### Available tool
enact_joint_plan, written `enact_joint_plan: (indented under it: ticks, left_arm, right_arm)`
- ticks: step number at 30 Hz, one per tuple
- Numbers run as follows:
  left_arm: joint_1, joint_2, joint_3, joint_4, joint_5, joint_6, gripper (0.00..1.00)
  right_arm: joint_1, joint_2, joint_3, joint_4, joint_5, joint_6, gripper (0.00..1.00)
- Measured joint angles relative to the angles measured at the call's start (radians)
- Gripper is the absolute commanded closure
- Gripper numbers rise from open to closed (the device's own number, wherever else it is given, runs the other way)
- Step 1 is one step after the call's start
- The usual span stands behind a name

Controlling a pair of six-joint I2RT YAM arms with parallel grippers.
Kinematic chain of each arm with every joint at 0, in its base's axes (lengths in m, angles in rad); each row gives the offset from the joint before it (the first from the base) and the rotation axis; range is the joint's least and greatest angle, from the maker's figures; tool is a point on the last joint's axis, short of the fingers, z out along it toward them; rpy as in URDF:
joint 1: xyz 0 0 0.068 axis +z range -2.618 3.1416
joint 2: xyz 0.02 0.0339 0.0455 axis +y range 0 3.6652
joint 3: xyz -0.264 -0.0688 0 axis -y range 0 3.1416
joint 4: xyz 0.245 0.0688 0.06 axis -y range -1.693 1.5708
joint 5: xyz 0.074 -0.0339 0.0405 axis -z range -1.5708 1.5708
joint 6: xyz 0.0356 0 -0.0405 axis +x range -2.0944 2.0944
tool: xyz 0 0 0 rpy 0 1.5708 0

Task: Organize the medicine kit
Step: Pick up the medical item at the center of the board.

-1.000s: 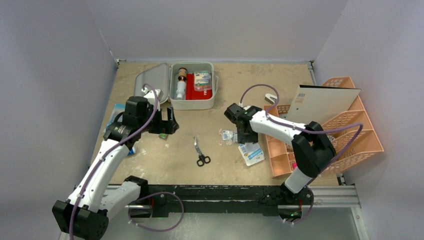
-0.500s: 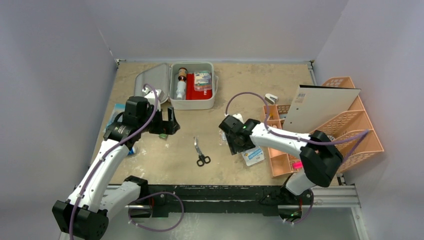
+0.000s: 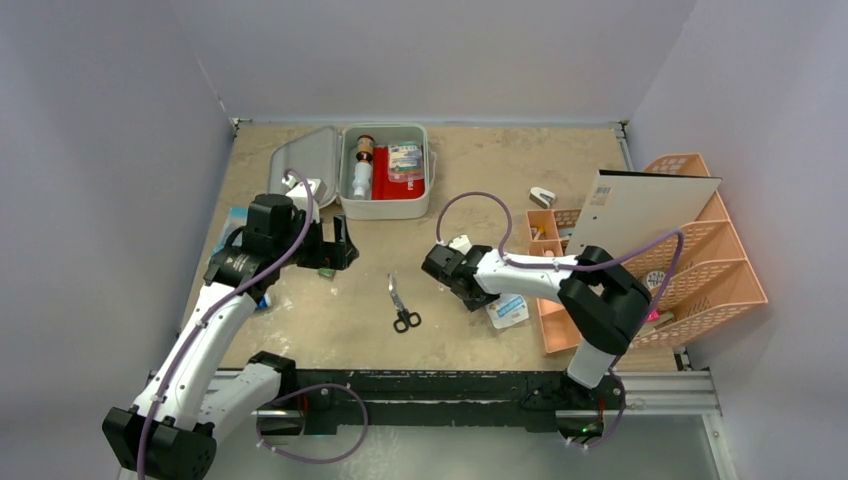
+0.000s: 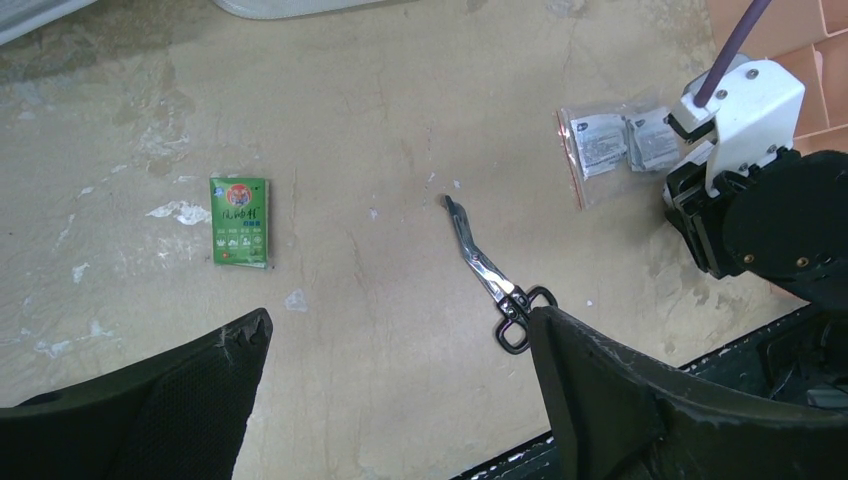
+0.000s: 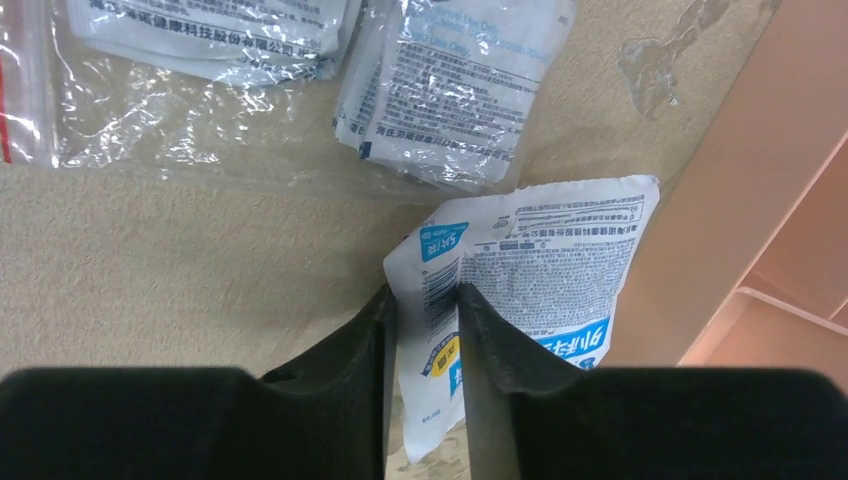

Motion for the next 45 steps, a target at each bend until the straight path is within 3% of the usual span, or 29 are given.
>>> enact_joint_plan:
  ticks: [4,5,15,26,35,41,45]
  left_arm:
    - [0.000,0.000,0.000,0.000,0.000,0.000,0.04]
    - [0.000,0.000,0.000,0.000,-0.001,0.001,0.05]
    - [0.000,0.016,0.000,0.000,0.005,0.014,0.09]
    - [0.000,0.082,0.000,0.002,0.182,-0.029,0.13]
    - [0.000,0.124,-0.022,0.176,0.504,-0.192,0.17]
    - [0.000,0.153,-0.029,0.265,0.611,-0.262,0.21]
    - [0.000,0.168,-0.030,0.340,0.673,-0.316,0.29]
  right_arm:
    - [0.028,0.007,0.001,-0.002,0.043,0.001,0.99]
    - [0.032,0.005,0.001,-0.003,0.053,0.001,1.00]
    - [0.046,-0.147,0.003,-0.037,0.024,0.010,1.00]
    - [0.047,-0.327,0.065,0.001,-0.251,0.017,1.00]
    - [0.047,-0.426,0.057,0.291,-0.441,0.131,1.00]
    - [0.043,-0.509,-0.015,0.534,-0.475,0.256,1.00]
    - [0.040,-0.526,-0.066,0.684,-0.489,0.338,1.00]
